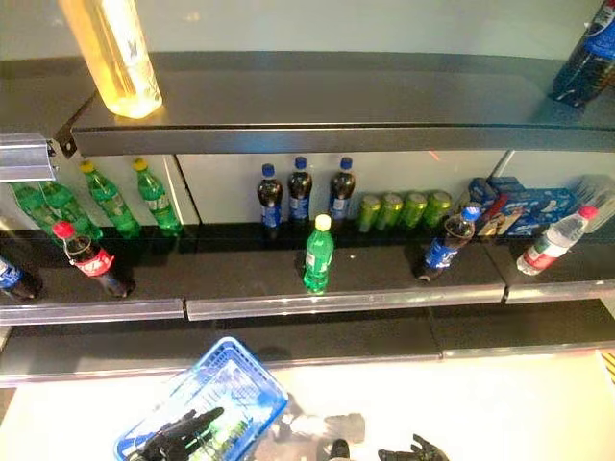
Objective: Pick up the drink and place into the basket.
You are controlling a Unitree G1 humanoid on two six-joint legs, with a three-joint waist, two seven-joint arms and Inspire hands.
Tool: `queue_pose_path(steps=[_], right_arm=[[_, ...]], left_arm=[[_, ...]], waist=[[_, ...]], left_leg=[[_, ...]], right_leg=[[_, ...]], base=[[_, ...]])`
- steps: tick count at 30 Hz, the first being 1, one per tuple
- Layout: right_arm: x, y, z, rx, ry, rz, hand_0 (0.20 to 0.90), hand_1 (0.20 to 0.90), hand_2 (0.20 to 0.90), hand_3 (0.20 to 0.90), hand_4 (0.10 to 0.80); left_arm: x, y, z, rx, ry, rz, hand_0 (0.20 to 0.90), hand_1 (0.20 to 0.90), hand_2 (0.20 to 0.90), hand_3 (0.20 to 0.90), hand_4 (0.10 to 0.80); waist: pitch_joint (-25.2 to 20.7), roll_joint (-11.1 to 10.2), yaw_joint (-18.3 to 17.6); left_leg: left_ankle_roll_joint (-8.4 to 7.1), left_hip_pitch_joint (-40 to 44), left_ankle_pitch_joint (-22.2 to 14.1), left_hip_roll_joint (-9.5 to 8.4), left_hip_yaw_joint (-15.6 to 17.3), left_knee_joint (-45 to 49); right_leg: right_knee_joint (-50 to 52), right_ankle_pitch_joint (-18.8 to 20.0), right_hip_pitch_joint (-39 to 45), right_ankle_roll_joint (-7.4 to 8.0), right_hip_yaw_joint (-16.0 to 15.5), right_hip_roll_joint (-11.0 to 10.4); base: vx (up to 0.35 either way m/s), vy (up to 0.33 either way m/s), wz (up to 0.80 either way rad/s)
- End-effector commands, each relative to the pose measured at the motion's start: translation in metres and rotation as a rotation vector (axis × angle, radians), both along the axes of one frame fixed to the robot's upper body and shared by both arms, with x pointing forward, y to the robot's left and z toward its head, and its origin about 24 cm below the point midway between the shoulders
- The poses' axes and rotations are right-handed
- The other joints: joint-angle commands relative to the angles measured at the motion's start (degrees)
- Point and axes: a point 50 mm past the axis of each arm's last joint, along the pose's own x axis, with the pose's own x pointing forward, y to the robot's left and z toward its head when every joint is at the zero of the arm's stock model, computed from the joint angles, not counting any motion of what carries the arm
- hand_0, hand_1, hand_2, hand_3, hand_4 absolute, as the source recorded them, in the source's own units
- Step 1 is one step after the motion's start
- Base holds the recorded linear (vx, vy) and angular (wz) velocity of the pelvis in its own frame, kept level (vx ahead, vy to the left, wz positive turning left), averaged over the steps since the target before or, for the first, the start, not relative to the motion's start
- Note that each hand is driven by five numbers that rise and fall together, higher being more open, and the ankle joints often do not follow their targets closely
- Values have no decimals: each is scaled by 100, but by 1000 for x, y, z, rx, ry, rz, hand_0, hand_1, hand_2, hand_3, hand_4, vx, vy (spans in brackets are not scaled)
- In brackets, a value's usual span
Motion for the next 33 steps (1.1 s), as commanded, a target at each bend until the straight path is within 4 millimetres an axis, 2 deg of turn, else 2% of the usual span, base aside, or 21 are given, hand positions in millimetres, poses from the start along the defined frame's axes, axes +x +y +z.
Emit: queue_pose_path(steps=[1, 11, 18, 21, 24, 28, 33], right_arm=[[16, -9, 8, -46, -66, -17, 900, 900, 900, 900, 800], [23, -9, 10, -46, -74, 16, 900, 900, 900, 900, 800], [27, -8, 10, -41, -78, 19, 900, 900, 900, 900, 800], [22, -8, 9, -38, -58, 29, 900, 900, 900, 900, 800], [15, -9, 7, -40, -36, 33, 900, 900, 900, 900, 800], [42, -9, 16, -71, -111, 23, 900, 900, 900, 900, 800], [89, -14, 38, -106, -237, 43, 900, 900, 900, 900, 800]], left_arm=[[45, 48, 35, 128, -256, -14, 300, 300, 300, 200, 100], [35, 55, 31, 143, -215, -2, 300, 300, 300, 200, 100], [45, 56, 36, 157, -232, -2, 300, 300, 300, 200, 100], [41, 61, 36, 158, -233, 5, 300, 300, 300, 200, 100], [35, 60, 34, 147, -232, -10, 300, 300, 300, 200, 100], [69, 40, 44, 133, -323, -50, 300, 300, 300, 200, 100], [115, 36, 68, 129, -448, -34, 300, 300, 300, 200, 100]], waist=[[-206, -256, 124], [-300, -260, 177], [-295, -263, 194], [-263, -279, 158], [-212, -288, 150], [256, -186, 196], [833, -82, 120]], left_leg=[[304, -301, 1, -337, -202, 106], [273, -200, -4, -340, -254, -16], [292, -208, 31, -277, -369, -16], [295, -157, 22, -239, -338, -16], [255, -215, 58, -178, -242, -16], [39, -959, 468, 2, -116, -16], [5, -1676, 700, -74, -237, -16]], right_leg=[[298, -289, 153, 233, -95, -388], [254, -366, 307, 238, -256, -410], [644, -586, 272, 224, -257, -404], [666, -584, 226, 226, -193, -381], [368, -414, 243, 231, -210, -350], [7, 28, -282, 222, -356, -323], [6, 220, -1071, 179, -211, -308]], base=[[-10, 14, 12], [7, 5, 4], [-7, -11, 5], [75, -64, 3], [67, -68, 1], [-297, -21, -5], [-296, 24, 4]])
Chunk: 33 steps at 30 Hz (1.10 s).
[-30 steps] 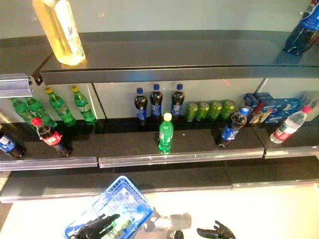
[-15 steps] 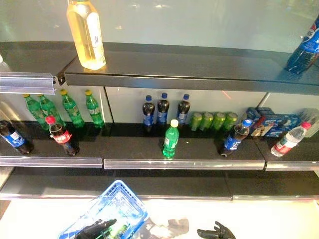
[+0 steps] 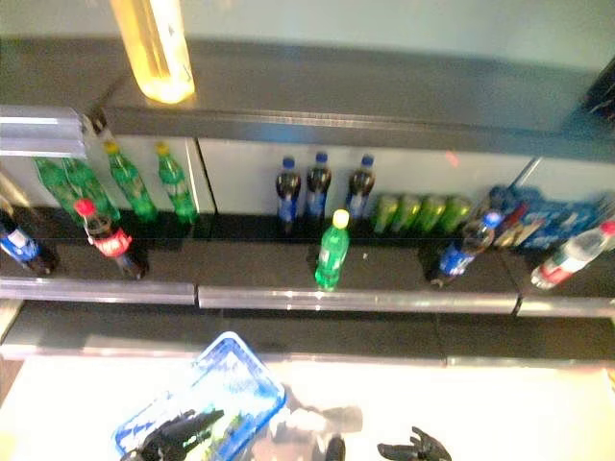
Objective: Pick up the drink and place into the basket.
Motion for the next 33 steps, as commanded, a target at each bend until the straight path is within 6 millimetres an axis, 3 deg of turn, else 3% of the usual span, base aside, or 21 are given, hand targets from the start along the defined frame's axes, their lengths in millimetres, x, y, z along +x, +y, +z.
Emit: queue_pose_path(steps=[1, 2, 7, 13, 20, 24, 28, 30, 33], right_arm=[[68, -19, 37, -82, -215, 15, 900, 900, 900, 900, 800], [75, -22, 42, -84, -237, 28, 900, 900, 900, 900, 800], [79, -28, 49, -86, -278, 34, 900, 900, 900, 900, 800], [91, -31, 60, -89, -386, 27, 900, 900, 900, 900, 800], [130, -10, 92, -118, -635, 153, 900, 900, 900, 900, 800], [161, 24, 140, -168, -864, 334, 900, 900, 900, 900, 800], [170, 50, 189, -261, -1077, 537, 900, 900, 900, 900, 800], [171, 57, 203, -287, -1142, 592, 900, 900, 900, 900, 800], [174, 65, 238, -309, -1293, 652, 900, 900, 900, 900, 800]], left_arm=[[84, 29, 59, 79, -370, 20, 300, 300, 300, 200, 100], [94, 30, 66, 73, -401, 40, 300, 300, 300, 200, 100], [104, 30, 73, 58, -439, 52, 300, 300, 300, 200, 100], [106, 30, 75, 63, -448, 25, 300, 300, 300, 200, 100], [107, 25, 77, 67, -461, 6, 300, 300, 300, 200, 100], [103, 21, 75, 71, -463, 6, 300, 300, 300, 200, 100], [93, 20, 72, 74, -457, 13, 300, 300, 300, 200, 100], [90, 21, 71, 75, -454, 11, 300, 300, 300, 200, 100], [88, 22, 70, 71, -453, 14, 300, 300, 300, 200, 100]], waist=[[763, 100, -55], [933, 113, -78], [1280, 104, -129], [1347, 39, -125], [1340, -9, -105], [1363, -49, -152], [1377, -87, -226], [1382, -95, -237], [1388, -99, -259]], left_leg=[[34, -471, 348, 7, 22, -2], [23, -667, 326, -3, -70, 276], [11, -1266, 28, -9, -276, 1386], [84, -1847, -406, 24, -346, 2348], [189, -2089, -642, 66, -360, 2782], [217, -2142, -730, 86, -339, 2943], [231, -2124, -817, 88, -332, 3047], [240, -2098, -833, 87, -332, 3053], [237, -2058, -834, 87, -310, 3047]], right_leg=[[100, -175, -43, 228, 122, -178], [413, -307, -210, 168, 187, -172], [1425, -633, -708, 121, 264, -357], [2369, -958, -1342, 118, 364, -529], [2931, -1128, -1704, 167, 501, -625], [3131, -1195, -1805, 194, 555, -659], [3205, -1236, -1825, 220, 613, -679], [3225, -1248, -1820, 236, 632, -694], [3231, -1254, -1799, 252, 638, -710]], base=[[-299, 31, -4], [-217, 12, -5], [-159, -15, 5], [-88, -38, 6], [-24, -22, 9], [7, -14, 5], [42, -1, 2], [50, 3, 0], [44, 9, -2]])
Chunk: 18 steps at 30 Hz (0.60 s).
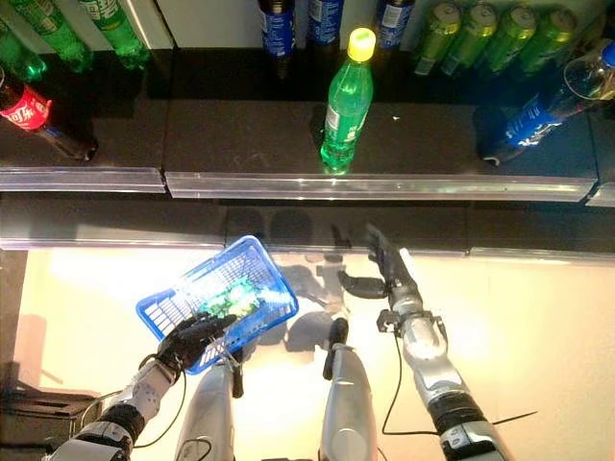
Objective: Pick up the drink and place into the basket.
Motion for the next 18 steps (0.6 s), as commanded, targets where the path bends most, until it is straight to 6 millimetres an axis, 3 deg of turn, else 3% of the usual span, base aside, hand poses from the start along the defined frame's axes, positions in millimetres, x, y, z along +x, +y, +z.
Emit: queue_pose_path(steps=[1, 7, 12, 18], right_arm=[[-5, 5, 44, -30, -240, 78, 900, 900, 900, 900, 800], [-11, 11, 95, -50, -473, 122, 900, 900, 900, 900, 800], [-22, 8, 119, -71, -600, 118, 900, 900, 900, 900, 800], [-30, 3, 141, -93, -738, 74, 900, 900, 900, 900, 800]], left_arm=[[-18, 32, 8, 65, -100, 22, 300, 300, 300, 200, 100], [-25, 33, 2, 59, -85, 33, 300, 300, 300, 200, 100], [-35, 40, -4, 32, -56, 76, 300, 300, 300, 200, 100], [-44, 38, -12, -177, -57, 185, 300, 300, 300, 200, 100]], waist=[[-486, -148, 1], [-448, -129, -33], [-427, -125, -72], [-368, -148, -78]], left_leg=[[203, -24, 25, 20, 134, 253], [190, 98, 4, 25, 188, 234], [168, 170, -18, 75, 227, 265], [179, 206, -50, 97, 218, 292]], right_leg=[[76, -83, 196, 458, 406, -295], [19, -80, 311, 484, 387, -326], [23, -108, 402, 480, 374, -341], [47, -129, 424, 474, 377, -338]], base=[[34, 11, -1], [26, 8, 0], [52, 14, 0], [27, 3, 0]])
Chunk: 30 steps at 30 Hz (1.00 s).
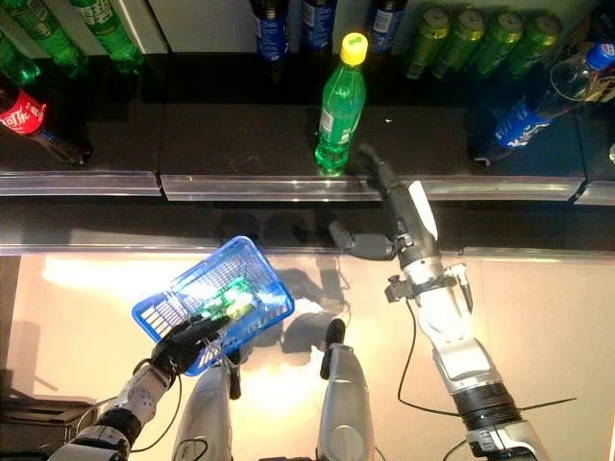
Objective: Pick up the drink and place into the basket.
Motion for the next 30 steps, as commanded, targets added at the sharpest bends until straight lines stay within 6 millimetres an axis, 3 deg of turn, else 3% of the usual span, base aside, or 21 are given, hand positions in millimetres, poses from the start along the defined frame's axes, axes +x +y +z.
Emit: queue_pose_path(steps=[1, 15, 25, 30], right_arm=[[-20, -2, 58, 7, -342, 21, 900, 900, 900, 900, 800], [-21, -8, 73, 74, -413, -22, 900, 900, 900, 900, 800], [-5, -12, 84, 180, -384, 6, 900, 900, 900, 900, 800], [13, -16, 83, 272, -313, 26, 900, 900, 900, 900, 800]], left_arm=[[-34, 28, -6, -128, -71, 112, 300, 300, 300, 200, 100], [-35, 21, -8, -189, -77, 76, 300, 300, 300, 200, 100], [-31, 16, -8, -142, -50, -3, 300, 300, 300, 200, 100], [-28, 13, -7, -116, -38, -46, 300, 300, 300, 200, 100]], waist=[[-438, -66, -30], [-340, -81, 0], [-286, -77, 147], [-267, -60, 237]], left_leg=[[165, 13, -28, 116, 190, 292], [189, 157, 42, 111, 172, 172], [200, 219, 108, 89, 125, 89], [211, 241, 150, 68, 100, 49]], right_leg=[[29, -111, 248, 461, 367, -301], [-165, -29, 436, 462, 342, -254], [-275, 28, 546, 449, 249, -240], [-317, 59, 584, 438, 187, -248]], base=[[0, 0, 0], [28, -4, 1], [30, -12, 4], [22, -12, 1]])
